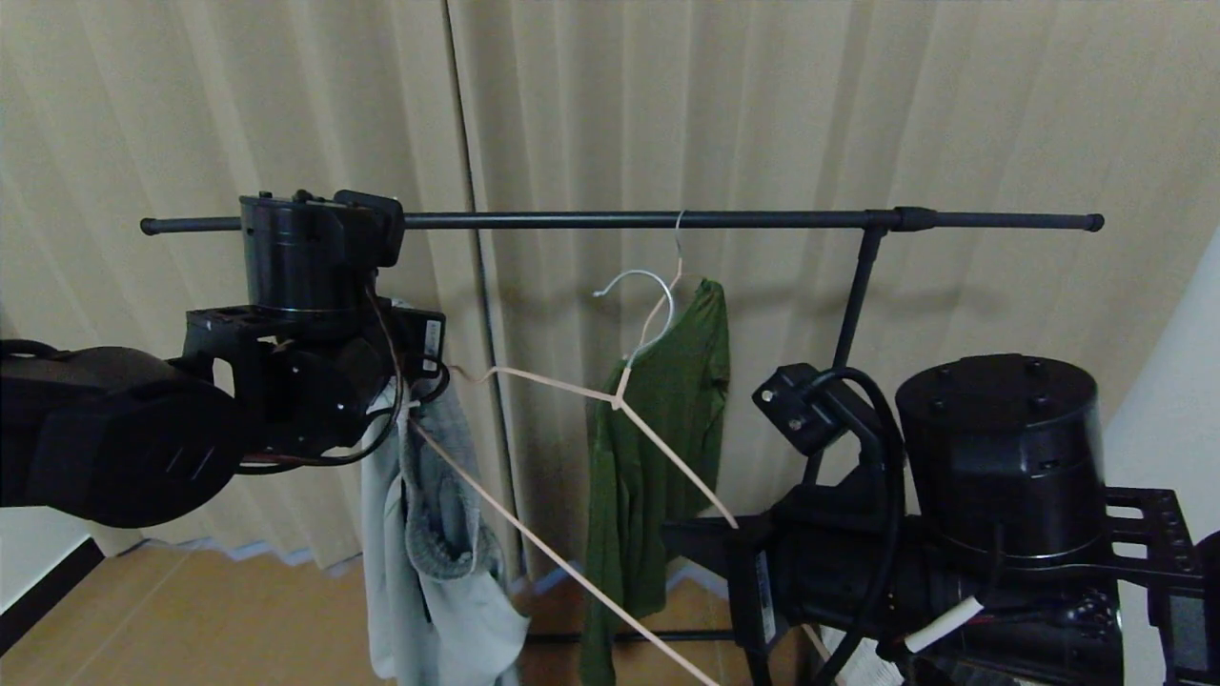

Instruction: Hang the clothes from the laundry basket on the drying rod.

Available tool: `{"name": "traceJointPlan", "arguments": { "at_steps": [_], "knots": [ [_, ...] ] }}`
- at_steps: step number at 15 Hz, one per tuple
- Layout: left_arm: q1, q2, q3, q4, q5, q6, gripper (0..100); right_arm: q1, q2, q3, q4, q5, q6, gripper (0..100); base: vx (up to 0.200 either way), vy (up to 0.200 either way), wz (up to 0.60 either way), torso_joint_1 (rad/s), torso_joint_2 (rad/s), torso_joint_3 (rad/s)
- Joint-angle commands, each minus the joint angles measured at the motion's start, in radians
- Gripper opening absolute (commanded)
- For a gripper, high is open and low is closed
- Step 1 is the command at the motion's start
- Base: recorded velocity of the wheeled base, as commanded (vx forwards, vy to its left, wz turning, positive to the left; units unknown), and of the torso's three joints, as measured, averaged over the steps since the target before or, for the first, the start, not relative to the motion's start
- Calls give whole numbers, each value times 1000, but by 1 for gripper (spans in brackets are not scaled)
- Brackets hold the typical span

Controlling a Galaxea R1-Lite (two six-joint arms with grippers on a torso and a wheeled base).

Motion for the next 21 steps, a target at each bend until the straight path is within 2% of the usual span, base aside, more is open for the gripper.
{"name": "traceJointPlan", "arguments": {
  "at_steps": [1,3,8,12,13,16,20,21],
  "knots": [
    [0,-3,1,-1,7,0,0,1,36,-19,-1,0,1,0,0,0,0,0,0,0],
    [0,-6,6,-3,9,-2,0,1,66,-42,-2,0,6,0,0,0,0,0,0,0],
    [-26,-32,10,0,9,-13,0,6,150,-61,-98,-2,3,0,0,0,0,0,0,0],
    [-87,-74,36,0,9,-13,0,8,204,-105,-107,-3,3,0,0,0,0,0,0,0],
    [-145,-100,38,2,9,-8,0,6,233,-131,-108,-7,1,0,0,0,0,0,0,0],
    [-196,-121,58,0,4,-7,0,5,234,-138,-107,-10,-2,0,0,0,0,0,0,0],
    [-233,-146,102,-4,-83,-2,0,-3,225,-133,-105,-11,-8,0,0,0,0,0,0,0],
    [-234,-160,116,-4,-139,-2,0,-11,225,-133,-105,-11,-19,0,0,0,0,0,0,0]
  ]
}}
